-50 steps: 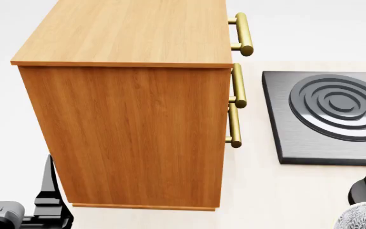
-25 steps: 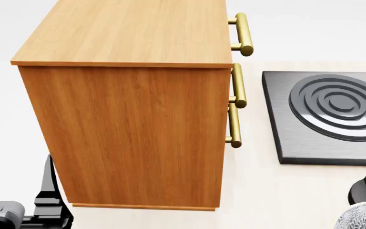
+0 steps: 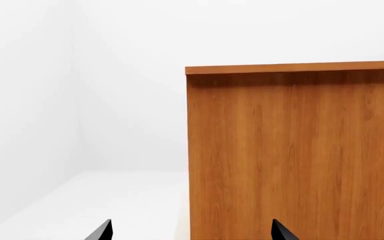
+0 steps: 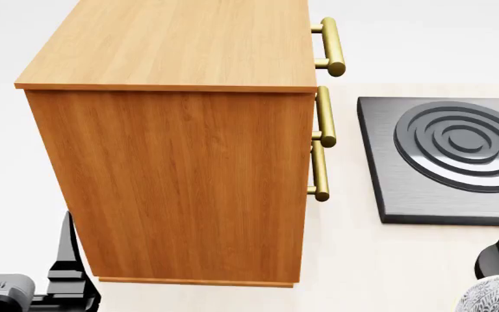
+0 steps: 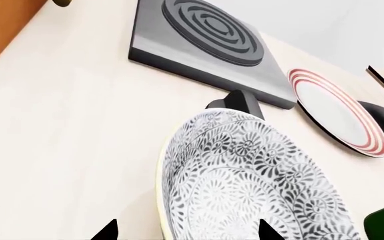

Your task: Put the bowl on the top of the cabinet.

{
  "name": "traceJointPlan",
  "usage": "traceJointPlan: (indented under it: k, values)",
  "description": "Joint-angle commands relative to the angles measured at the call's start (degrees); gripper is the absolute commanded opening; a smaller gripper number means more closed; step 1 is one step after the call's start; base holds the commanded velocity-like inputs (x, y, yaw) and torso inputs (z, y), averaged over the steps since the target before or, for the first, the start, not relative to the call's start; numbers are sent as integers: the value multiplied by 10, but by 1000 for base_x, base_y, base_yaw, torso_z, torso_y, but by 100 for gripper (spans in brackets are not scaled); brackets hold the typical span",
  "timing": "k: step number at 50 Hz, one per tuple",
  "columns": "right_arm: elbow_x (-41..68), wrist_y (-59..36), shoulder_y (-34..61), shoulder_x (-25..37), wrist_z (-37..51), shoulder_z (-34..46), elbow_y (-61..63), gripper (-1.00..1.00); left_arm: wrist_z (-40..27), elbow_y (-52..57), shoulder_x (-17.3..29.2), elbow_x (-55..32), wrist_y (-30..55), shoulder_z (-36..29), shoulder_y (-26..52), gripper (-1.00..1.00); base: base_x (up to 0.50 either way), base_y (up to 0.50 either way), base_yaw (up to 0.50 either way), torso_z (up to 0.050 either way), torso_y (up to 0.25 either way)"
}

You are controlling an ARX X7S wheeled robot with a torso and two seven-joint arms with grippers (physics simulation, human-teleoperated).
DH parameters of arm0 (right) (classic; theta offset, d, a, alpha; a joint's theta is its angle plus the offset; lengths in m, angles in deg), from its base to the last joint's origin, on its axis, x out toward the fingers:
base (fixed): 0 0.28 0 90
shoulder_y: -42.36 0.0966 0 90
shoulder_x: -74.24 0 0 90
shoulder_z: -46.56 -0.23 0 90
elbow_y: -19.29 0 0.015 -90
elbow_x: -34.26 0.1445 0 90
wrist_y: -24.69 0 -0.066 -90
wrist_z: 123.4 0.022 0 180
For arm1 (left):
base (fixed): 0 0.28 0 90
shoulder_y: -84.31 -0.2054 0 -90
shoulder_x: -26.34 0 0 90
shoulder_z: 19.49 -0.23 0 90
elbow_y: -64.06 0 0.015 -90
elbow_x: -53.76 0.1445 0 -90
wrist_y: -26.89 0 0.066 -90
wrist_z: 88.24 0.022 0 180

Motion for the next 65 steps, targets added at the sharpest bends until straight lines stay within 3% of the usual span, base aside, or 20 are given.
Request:
traceJointPlan:
  k: [1, 65]
  values:
    - [-3, 5, 0, -1, -2, 3, -6, 100, -1, -2, 1, 0, -3, -2, 0, 100, 0, 0, 0, 0, 0]
    - [-12, 19, 1, -4, -3, 13, -27, 100, -10, -6, 8, -6, -8, -9, 0, 100, 0, 0, 0, 0, 0]
